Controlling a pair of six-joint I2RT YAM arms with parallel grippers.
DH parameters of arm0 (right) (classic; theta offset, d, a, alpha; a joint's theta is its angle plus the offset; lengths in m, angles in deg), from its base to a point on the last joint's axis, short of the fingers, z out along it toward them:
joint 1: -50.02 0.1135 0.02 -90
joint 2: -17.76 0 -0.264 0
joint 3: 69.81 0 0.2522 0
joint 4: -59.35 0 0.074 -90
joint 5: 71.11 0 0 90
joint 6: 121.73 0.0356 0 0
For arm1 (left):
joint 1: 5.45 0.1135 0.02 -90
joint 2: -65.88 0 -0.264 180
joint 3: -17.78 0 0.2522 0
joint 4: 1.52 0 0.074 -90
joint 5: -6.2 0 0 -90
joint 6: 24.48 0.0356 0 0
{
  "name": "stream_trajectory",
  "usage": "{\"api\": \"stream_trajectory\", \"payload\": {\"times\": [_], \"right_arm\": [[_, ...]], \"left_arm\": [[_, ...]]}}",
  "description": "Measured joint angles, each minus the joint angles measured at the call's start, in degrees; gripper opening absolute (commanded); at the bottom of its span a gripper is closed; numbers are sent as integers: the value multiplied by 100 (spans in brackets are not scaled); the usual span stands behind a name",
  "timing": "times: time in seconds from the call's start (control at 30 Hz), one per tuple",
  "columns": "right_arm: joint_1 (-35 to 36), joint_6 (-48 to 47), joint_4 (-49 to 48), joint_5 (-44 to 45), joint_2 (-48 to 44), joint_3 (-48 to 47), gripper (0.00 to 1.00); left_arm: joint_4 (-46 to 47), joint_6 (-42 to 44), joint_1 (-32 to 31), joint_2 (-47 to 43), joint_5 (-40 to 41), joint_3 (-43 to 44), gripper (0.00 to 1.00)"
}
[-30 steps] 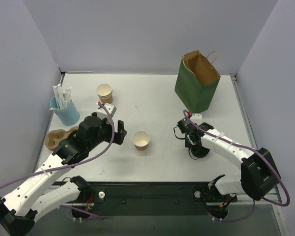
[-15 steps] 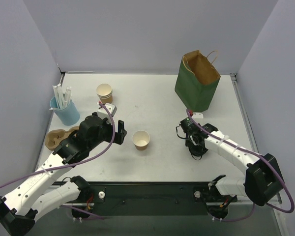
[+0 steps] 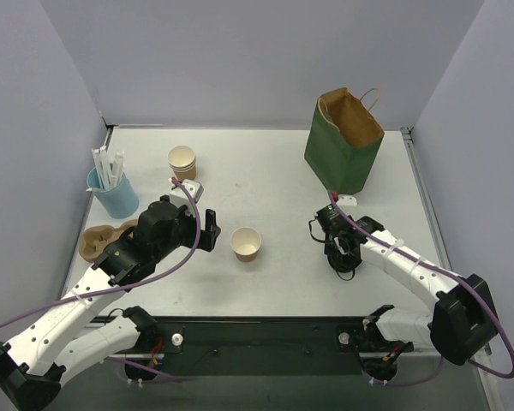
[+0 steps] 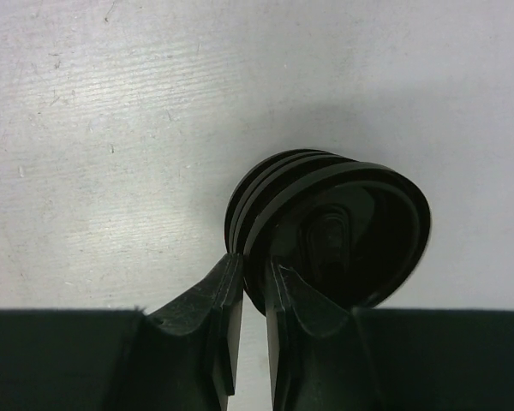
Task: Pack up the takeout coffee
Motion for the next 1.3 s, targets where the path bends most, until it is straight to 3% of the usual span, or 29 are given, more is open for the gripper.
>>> {"api": "stream_trajectory", "payload": {"times": [0.23, 0.53, 0.9, 1.1, 1.3], "right_arm": [[0, -7, 11, 2, 0, 0, 8], [0, -22, 63, -33, -63, -2, 8], [0, -192, 361, -850, -1250, -439, 9], [-4, -129, -7, -2730, -2131, -468, 8], [-2, 577, -1064, -4909, -2577, -490, 9]], "left_arm": [[-2, 35, 0, 0, 0, 0, 96], [0, 35, 0, 0, -24, 0, 95], [7, -140, 0, -142, -575, 0, 90], [343, -258, 0, -721, -1410, -98, 89], [1032, -269, 0, -1467, -2330, -479, 85]]}}
